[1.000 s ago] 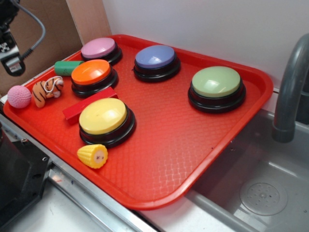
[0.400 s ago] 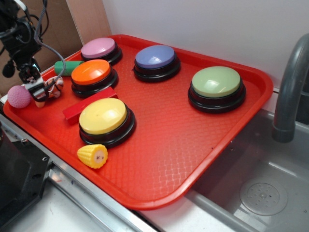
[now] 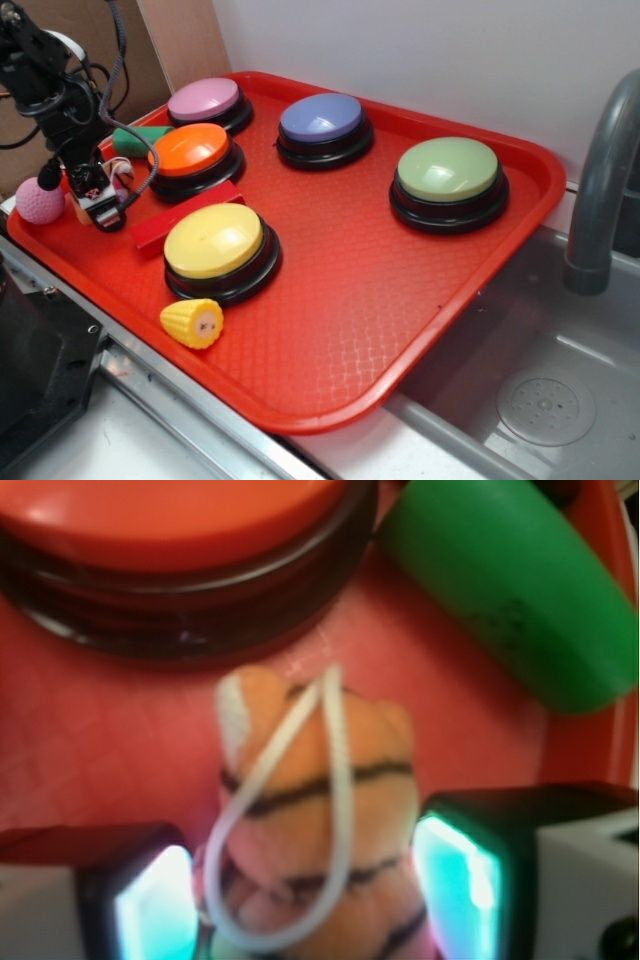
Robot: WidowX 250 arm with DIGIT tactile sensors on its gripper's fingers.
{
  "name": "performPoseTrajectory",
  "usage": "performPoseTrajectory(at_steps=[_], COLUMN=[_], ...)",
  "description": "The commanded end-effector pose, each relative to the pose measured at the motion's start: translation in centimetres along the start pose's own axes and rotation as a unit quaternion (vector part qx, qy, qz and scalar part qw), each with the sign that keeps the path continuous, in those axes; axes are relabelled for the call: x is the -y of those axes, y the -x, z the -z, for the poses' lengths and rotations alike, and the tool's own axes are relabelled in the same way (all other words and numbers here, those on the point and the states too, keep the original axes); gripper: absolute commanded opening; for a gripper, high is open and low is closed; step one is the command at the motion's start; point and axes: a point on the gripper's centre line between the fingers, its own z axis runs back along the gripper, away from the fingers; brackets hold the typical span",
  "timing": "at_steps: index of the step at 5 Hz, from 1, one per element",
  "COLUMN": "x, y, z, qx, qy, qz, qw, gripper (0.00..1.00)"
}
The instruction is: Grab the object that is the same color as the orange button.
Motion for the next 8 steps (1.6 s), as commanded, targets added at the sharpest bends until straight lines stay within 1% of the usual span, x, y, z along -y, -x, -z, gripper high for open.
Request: performPoseTrajectory(at_steps=[1,2,3,4,5,6,7,8], x=[-0.3,0.2,1.2,2.7,4.6,7.9,9.1,9.1], y=[0.1,-0.2,-1.6,-2.9,-4.0,-5.8,-6.8,-6.3], z=[-0.1,-1.9,-6.2,-9.5,-11.2,-13.3,-13.1,-12.6], qx=[-0.029,-0.057,-0.050,-0.045,-0.042,-0.053,-0.062,-0.060], qy=[0.024,0.049,0.077,0.086,0.096,0.078,0.075,0.083], qz=[-0.030,-0.069,-0.076,-0.083,-0.082,-0.081,-0.060,-0.084], qw=[0.999,0.995,0.993,0.992,0.991,0.992,0.993,0.991], gripper=[0.00,0.00,0.00,0.00,0.00,0.00,0.00,0.00])
